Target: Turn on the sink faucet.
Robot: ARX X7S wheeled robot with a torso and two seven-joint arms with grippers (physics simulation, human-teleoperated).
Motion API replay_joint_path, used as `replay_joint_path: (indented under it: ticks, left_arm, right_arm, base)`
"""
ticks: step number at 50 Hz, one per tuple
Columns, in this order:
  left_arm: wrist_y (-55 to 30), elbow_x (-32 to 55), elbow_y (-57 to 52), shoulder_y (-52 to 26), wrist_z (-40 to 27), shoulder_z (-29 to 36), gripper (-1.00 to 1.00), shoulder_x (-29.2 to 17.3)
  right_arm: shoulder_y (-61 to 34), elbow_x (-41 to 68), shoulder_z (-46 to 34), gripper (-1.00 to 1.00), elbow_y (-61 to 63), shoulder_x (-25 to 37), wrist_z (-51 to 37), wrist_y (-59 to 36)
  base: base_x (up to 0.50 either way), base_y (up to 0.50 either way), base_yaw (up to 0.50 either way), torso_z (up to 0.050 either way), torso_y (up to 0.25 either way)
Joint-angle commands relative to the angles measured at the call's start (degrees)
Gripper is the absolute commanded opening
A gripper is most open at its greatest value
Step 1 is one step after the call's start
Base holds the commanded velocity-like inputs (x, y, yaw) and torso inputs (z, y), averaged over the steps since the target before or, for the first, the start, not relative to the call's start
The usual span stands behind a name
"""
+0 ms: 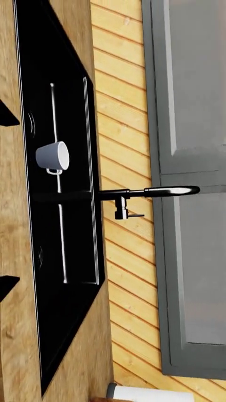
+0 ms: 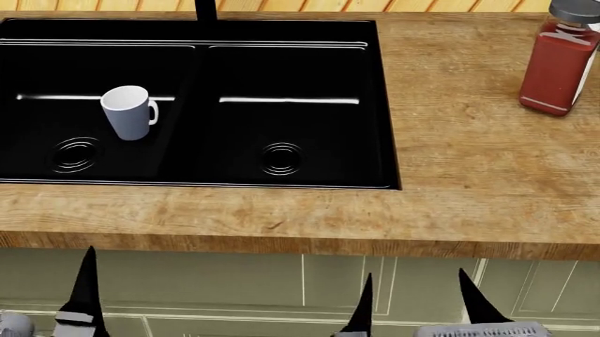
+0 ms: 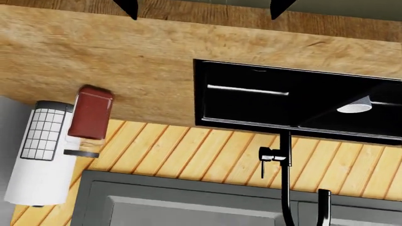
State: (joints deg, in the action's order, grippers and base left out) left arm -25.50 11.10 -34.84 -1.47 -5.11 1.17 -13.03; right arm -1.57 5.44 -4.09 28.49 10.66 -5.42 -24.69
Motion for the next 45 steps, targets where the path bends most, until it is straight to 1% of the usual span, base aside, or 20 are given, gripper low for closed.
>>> replay_joint_path:
  ticks: [1, 6, 7, 9, 14, 24, 27, 28, 29, 34, 35, 38, 40, 42, 45]
  left_arm:
    - [-16.6, 4.0, -10.7, -8.6, -1.7, -2.6, 1.00, -3.3]
    - [-22.9, 6.8, -11.4, -13.7, -1.7, -4.6, 1.00, -4.1]
    - [-26.9, 8.2, -13.4, -15.6, -2.3, -5.5, 1.00, -4.2]
    - [-29.1, 9.0, -14.4, -17.3, -2.3, -6.6, 1.00, -5.0]
    - [-38.7, 12.3, -18.6, -23.5, -3.1, -9.0, 1.00, -6.3]
    - [-48.9, 15.3, -20.6, -32.7, -4.3, -8.9, 1.00, -7.7]
    - [-53.6, 17.1, -21.0, -37.0, -4.2, -8.8, 1.00, -7.6]
    - [-55.2, 17.6, -20.5, -38.8, -4.1, -8.7, 1.00, -7.5]
    - [-56.7, 18.2, -19.8, -40.6, -3.9, -8.6, 1.00, -7.4]
    - [-63.8, 20.5, -17.1, -50.0, -3.9, -8.1, 1.00, -7.5]
    - [-64.4, 22.2, -15.6, -51.8, -4.7, -8.3, 1.00, -7.7]
    - [-64.4, 32.8, -11.4, -55.4, -12.2, -8.5, 1.00, -10.0]
    - [-64.4, 38.9, -9.0, -57.7, -16.8, -7.9, 1.00, -11.0]
    - [-64.0, 40.7, -7.5, -58.5, -18.1, -7.6, 1.00, -11.1]
    - [-62.8, 41.0, -6.2, -58.4, -18.6, -6.8, 1.00, -11.6]
  right_arm:
    - [-7.7, 0.4, -0.3, 1.00, 11.6, 3.5, -0.1, -16.0]
    - [-15.4, 0.7, -0.6, 1.00, 18.5, 5.7, 0.2, -28.7]
    - [-16.4, 1.0, -0.5, 1.00, 19.2, 5.9, 0.3, -30.3]
    - [-19.0, 0.8, -1.2, 1.00, 21.1, 6.5, 0.3, -34.1]
    - [-22.6, 1.0, -1.8, 1.00, 22.8, 7.0, 0.4, -38.3]
    - [-27.4, 2.6, -0.1, 1.00, 24.7, 7.1, 1.5, -43.8]
    - [-31.4, 3.1, -0.7, 1.00, 25.4, 7.7, 1.8, -48.4]
    - [-33.5, 3.5, -0.3, 1.00, 25.2, 7.3, 2.1, -50.7]
    - [-36.1, 3.5, -1.6, 1.00, 24.8, 8.0, 1.9, -54.1]
    - [-43.6, 4.0, -2.8, 1.00, 22.9, 8.2, 2.2, -59.2]
    - [-45.7, 4.3, -2.9, 1.00, 22.5, 8.2, 2.5, -60.5]
    - [-49.3, 4.4, -4.2, 1.00, 21.7, 9.0, 2.7, -61.9]
    - [-51.6, 4.9, -3.7, 1.00, 22.0, 9.0, 3.2, -63.6]
    - [-52.4, 5.1, -3.6, 1.00, 22.2, 9.1, 3.1, -64.4]
    - [-52.8, 5.3, -4.0, 1.00, 22.2, 9.6, 2.9, -64.6]
  base:
    - [0.00, 0.00, 0.00, 0.050, 0.066]
    - [0.00, 0.00, 0.00, 0.050, 0.068]
    - [0.00, 0.00, 0.00, 0.050, 0.068]
    - [0.00, 0.13, 0.00, 0.050, 0.069]
    - [0.00, 0.50, 0.00, 0.050, 0.067]
    - [0.00, 0.50, 0.00, 0.050, 0.067]
    - [0.00, 0.50, 0.00, 0.050, 0.068]
    - [0.00, 0.00, 0.00, 0.050, 0.066]
    - [0.00, 0.00, 0.00, 0.050, 0.068]
    - [0.00, 0.00, 0.00, 0.050, 0.067]
    - [0.00, 0.00, 0.00, 0.050, 0.066]
    - [0.07, 0.00, 0.00, 0.050, 0.068]
    - [0.50, 0.00, 0.00, 0.050, 0.067]
    - [0.50, 0.00, 0.00, 0.050, 0.067]
    - [0.50, 0.00, 0.00, 0.050, 0.068]
